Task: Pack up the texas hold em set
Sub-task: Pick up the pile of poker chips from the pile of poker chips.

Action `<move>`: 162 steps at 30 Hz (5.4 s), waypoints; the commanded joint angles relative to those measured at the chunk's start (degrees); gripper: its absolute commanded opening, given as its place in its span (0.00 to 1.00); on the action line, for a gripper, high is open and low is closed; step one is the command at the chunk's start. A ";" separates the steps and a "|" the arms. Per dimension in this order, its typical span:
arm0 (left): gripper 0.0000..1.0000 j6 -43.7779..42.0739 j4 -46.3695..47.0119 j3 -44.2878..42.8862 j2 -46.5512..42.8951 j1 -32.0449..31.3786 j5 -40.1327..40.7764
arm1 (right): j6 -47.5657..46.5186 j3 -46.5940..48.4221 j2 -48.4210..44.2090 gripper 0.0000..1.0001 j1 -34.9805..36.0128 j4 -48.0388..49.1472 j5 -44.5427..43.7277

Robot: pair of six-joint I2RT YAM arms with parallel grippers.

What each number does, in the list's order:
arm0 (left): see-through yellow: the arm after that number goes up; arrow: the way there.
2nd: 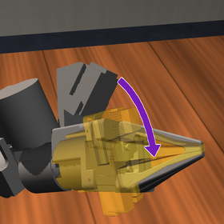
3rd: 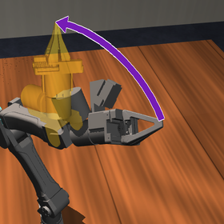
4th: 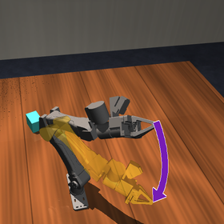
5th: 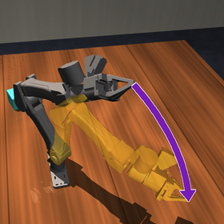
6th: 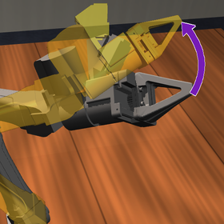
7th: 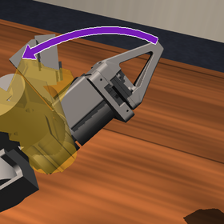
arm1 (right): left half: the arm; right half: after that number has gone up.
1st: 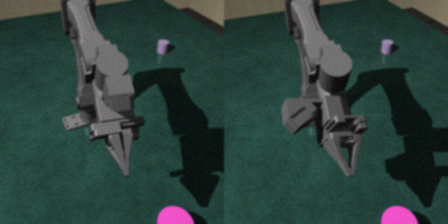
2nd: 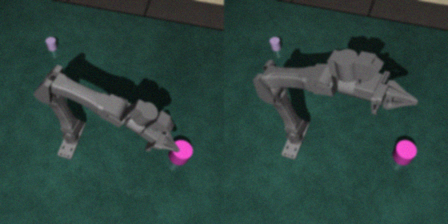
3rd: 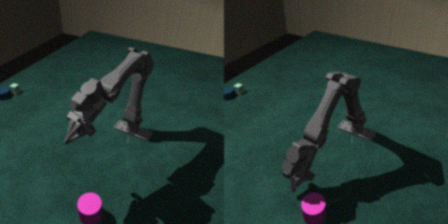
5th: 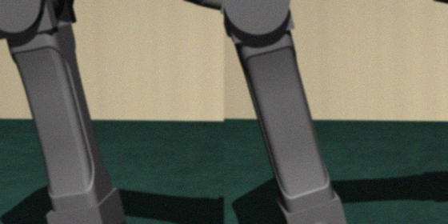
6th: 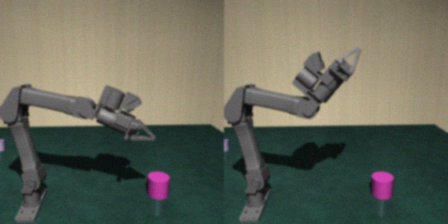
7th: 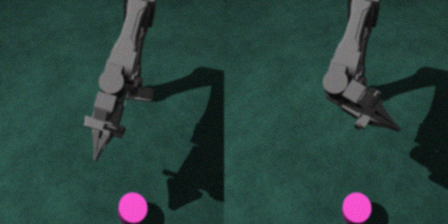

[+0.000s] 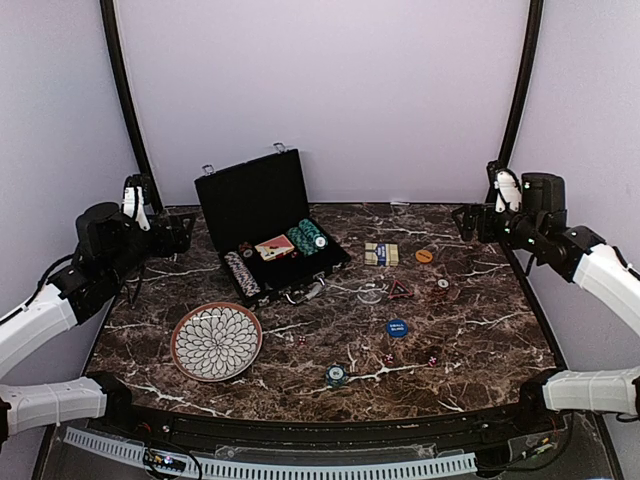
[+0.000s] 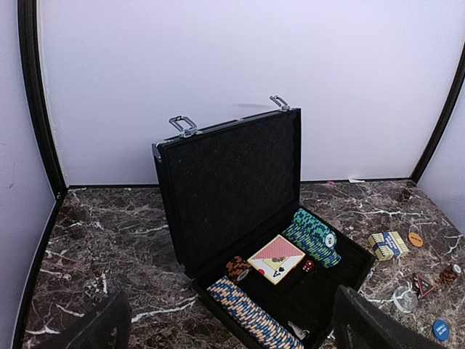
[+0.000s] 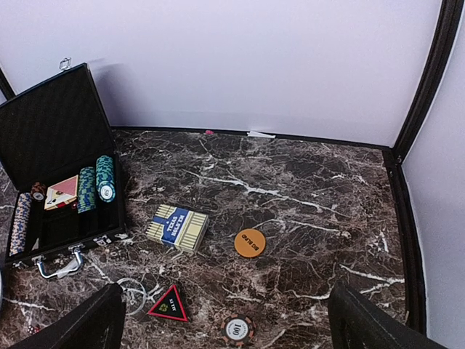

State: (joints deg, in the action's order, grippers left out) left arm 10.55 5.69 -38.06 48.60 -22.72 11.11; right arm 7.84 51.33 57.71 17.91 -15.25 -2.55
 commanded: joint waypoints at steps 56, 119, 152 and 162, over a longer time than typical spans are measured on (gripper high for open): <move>0.97 3.13 1.06 -0.29 16.84 -18.64 -10.15 | 6.06 2.92 14.62 0.98 6.77 -13.07 -0.02; 0.59 -30.92 -16.82 -26.89 60.81 -42.32 -26.50 | 7.13 -1.59 20.57 0.99 11.17 -10.09 4.83; 0.26 -29.27 -16.79 -27.13 59.01 -42.32 -26.75 | 6.47 -1.14 20.77 0.98 11.99 -11.53 8.99; 0.16 -25.78 -16.27 -30.22 53.35 -39.90 -29.09 | 15.99 -5.14 15.39 0.91 12.78 -5.99 24.72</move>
State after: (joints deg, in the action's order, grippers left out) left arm -17.26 -10.28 -65.01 107.13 -64.07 -15.55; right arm 18.35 48.71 76.09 29.85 -25.58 13.43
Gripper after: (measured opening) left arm 0.420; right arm 0.914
